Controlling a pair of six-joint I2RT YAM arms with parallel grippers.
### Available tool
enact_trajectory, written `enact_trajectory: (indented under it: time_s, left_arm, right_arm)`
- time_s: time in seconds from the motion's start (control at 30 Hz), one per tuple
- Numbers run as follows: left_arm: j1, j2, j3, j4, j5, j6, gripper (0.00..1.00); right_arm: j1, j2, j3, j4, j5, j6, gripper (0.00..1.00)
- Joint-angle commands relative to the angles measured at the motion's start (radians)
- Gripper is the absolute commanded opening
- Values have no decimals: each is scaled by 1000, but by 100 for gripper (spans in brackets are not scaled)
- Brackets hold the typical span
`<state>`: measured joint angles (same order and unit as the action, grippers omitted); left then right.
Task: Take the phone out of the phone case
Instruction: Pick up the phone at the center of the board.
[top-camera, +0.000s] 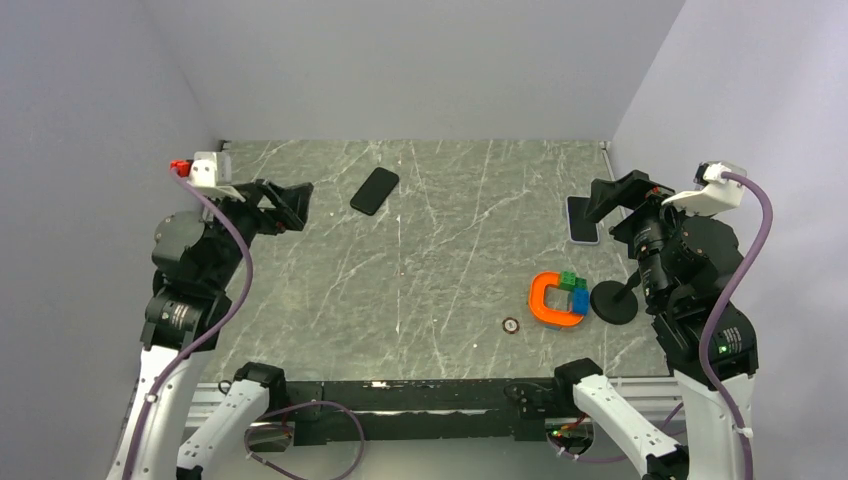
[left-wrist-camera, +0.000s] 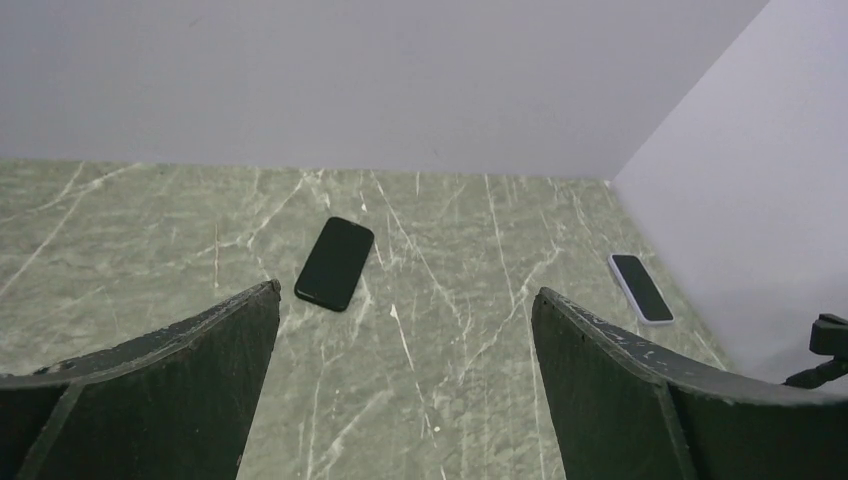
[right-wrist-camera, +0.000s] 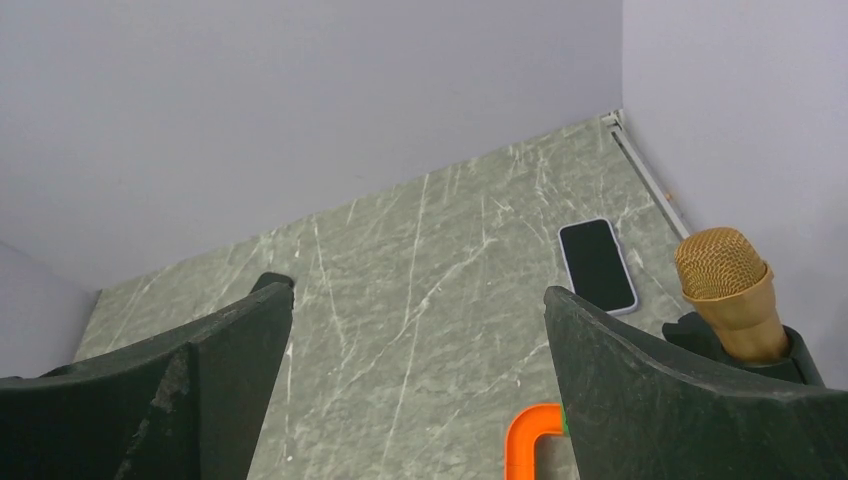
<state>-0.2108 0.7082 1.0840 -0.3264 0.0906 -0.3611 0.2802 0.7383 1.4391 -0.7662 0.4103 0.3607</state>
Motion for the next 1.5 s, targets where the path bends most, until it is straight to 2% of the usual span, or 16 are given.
enact_trajectory:
  time_s: [0.0, 0.27, 0.6, 0.77, 0.9, 1.0, 1.1, 1.2, 1.33, 1.47]
  left_arm:
    - [4, 41, 25, -18, 53, -8, 99]
    - [4, 112, 3, -86, 113, -21, 99]
    - [4, 221, -132, -143, 219, -104, 99]
    - [4, 278, -236, -62, 260, -147, 99]
    - [4, 391, -250, 45, 295, -147, 99]
    - [4, 552, -174, 90, 321, -88, 99]
    - [4, 774, -8, -17, 295, 5, 99]
    - [4, 944, 130, -48, 276, 92, 99]
    - [7, 1114, 304, -87, 176, 168, 99]
    - [7, 1289, 561, -204, 85, 274, 99]
  right_arm:
    - [-2, 2, -9, -6, -3, 11, 100]
    - [-3, 35, 9, -68, -59, 45, 100]
    - [-3, 21, -84, -98, -256, 35, 100]
    - [-3, 28, -122, -137, -389, 58, 100]
    - [-3, 30, -146, -156, -471, 74, 100]
    - [-3, 15, -160, -146, -526, 66, 100]
    - [-3, -7, -166, -116, -557, 42, 100]
    - [-3, -22, -160, -87, -540, 13, 100]
    - [-3, -21, -136, -66, -497, -13, 100]
    - [-4, -16, -108, -52, -486, -12, 100]
